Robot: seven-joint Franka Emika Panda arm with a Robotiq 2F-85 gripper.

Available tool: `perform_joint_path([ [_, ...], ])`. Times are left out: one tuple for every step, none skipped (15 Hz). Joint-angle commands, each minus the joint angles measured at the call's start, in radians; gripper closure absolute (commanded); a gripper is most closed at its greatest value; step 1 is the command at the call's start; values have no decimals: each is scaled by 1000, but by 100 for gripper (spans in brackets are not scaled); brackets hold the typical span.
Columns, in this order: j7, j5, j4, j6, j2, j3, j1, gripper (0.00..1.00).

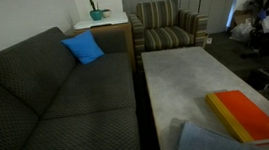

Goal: Open the cover of the book on the table

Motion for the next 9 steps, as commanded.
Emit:
perform_joint_path([
  [-120, 105, 80, -8, 80, -72, 40, 0],
  [-155, 138, 103, -19, 107, -87, 43, 0],
  [-234, 172, 130, -7, 142, -91, 17, 0],
  [-325, 189, 152, 2, 174, -44, -61, 0],
  [-394, 169, 181, 1, 206, -1, -129, 0],
  [-467, 148, 207, 6, 241, 25, -184, 0],
  [-539, 140, 239, -4, 278, 41, -224, 0],
  [-615, 137, 268, -16, 307, 62, -267, 0],
  [-696, 135, 304, -29, 340, 74, -303, 0],
])
